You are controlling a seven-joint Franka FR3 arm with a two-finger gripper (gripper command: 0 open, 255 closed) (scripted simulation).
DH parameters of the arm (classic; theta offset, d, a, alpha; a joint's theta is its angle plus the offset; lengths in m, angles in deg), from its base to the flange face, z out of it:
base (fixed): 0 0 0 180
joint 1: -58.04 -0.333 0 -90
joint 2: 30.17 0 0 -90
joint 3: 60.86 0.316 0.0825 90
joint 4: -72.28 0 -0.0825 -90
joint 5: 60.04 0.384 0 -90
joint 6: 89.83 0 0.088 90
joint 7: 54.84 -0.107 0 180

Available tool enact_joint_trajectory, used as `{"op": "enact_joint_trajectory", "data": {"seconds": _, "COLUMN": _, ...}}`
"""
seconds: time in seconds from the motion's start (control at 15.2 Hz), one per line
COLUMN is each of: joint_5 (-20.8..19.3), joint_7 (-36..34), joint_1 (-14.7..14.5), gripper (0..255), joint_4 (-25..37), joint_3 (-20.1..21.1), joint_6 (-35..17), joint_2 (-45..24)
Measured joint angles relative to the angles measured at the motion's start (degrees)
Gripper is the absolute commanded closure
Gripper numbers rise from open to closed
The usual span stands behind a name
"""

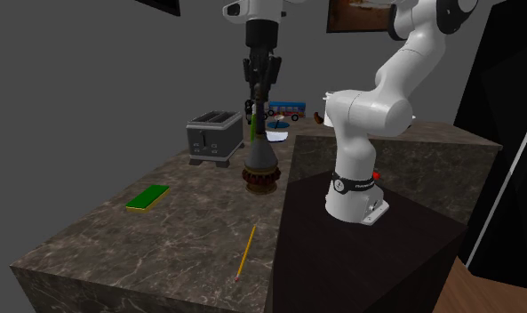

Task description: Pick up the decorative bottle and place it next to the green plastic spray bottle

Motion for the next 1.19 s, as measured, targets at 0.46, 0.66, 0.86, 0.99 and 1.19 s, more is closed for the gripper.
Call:
{"op": "enact_joint_trajectory", "data": {"seconds": 0.46, "joint_5": 0.59, "joint_7": 0.03, "joint_1": -0.36, "gripper": 255, "joint_4": 5.83, "joint_3": 0.57, "joint_6": 4.65, "joint_2": -1.17}}
{"op": "enact_joint_trajectory", "data": {"seconds": 0.66, "joint_5": 0.87, "joint_7": 0.05, "joint_1": -0.56, "gripper": 255, "joint_4": 8.86, "joint_3": 0.78, "joint_6": 6.71, "joint_2": -2.15}}
{"op": "enact_joint_trajectory", "data": {"seconds": 0.86, "joint_5": 1.01, "joint_7": 0.21, "joint_1": -0.66, "gripper": 255, "joint_4": 11.60, "joint_3": 0.86, "joint_6": 8.76, "joint_2": -2.82}}
{"op": "enact_joint_trajectory", "data": {"seconds": 0.99, "joint_5": 1.15, "joint_7": 0.22, "joint_1": -0.75, "gripper": 255, "joint_4": 13.43, "joint_3": 0.99, "joint_6": 10.09, "joint_2": -3.32}}
{"op": "enact_joint_trajectory", "data": {"seconds": 1.19, "joint_5": 1.48, "joint_7": 0.09, "joint_1": -0.94, "gripper": 255, "joint_4": 16.42, "joint_3": 1.32, "joint_6": 12.17, "joint_2": -4.24}}
